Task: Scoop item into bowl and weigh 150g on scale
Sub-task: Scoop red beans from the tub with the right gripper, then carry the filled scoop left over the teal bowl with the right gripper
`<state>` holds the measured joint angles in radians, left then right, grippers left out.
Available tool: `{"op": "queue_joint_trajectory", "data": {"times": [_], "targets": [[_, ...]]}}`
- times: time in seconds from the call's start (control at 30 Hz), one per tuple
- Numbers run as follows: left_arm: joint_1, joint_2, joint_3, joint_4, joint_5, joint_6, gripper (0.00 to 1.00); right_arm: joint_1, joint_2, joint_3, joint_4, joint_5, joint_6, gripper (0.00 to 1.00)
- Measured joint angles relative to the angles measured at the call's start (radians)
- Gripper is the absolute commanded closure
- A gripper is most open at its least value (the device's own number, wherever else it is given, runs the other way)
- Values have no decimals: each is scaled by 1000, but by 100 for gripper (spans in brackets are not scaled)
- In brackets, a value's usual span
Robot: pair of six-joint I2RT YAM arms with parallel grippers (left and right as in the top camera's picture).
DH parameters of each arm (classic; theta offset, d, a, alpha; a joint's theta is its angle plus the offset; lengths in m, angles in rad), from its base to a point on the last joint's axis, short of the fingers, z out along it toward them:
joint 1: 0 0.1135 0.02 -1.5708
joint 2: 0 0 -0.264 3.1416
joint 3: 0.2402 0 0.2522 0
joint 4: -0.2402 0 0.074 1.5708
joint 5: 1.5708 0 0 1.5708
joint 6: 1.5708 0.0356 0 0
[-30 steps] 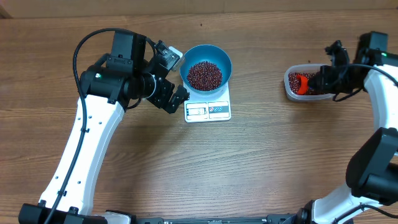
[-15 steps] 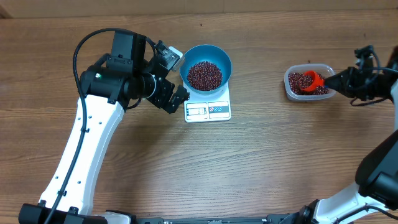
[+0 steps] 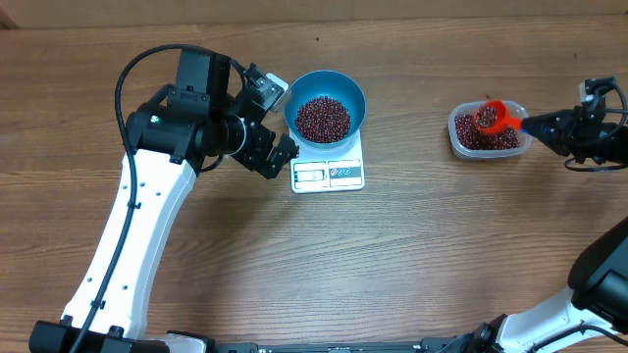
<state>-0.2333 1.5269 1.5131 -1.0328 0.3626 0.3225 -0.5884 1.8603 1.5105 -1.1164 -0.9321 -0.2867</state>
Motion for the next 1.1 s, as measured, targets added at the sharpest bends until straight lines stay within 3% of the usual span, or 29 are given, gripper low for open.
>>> {"op": "queue_joint_trajectory", "data": {"times": [0.3,1.1], "targets": [[0,0,0,0,0,0,1,31,0,0,-8,-159,-3,96],[0,0,0,0,0,0,1,465,0,92,47,-146,126,96]]}}
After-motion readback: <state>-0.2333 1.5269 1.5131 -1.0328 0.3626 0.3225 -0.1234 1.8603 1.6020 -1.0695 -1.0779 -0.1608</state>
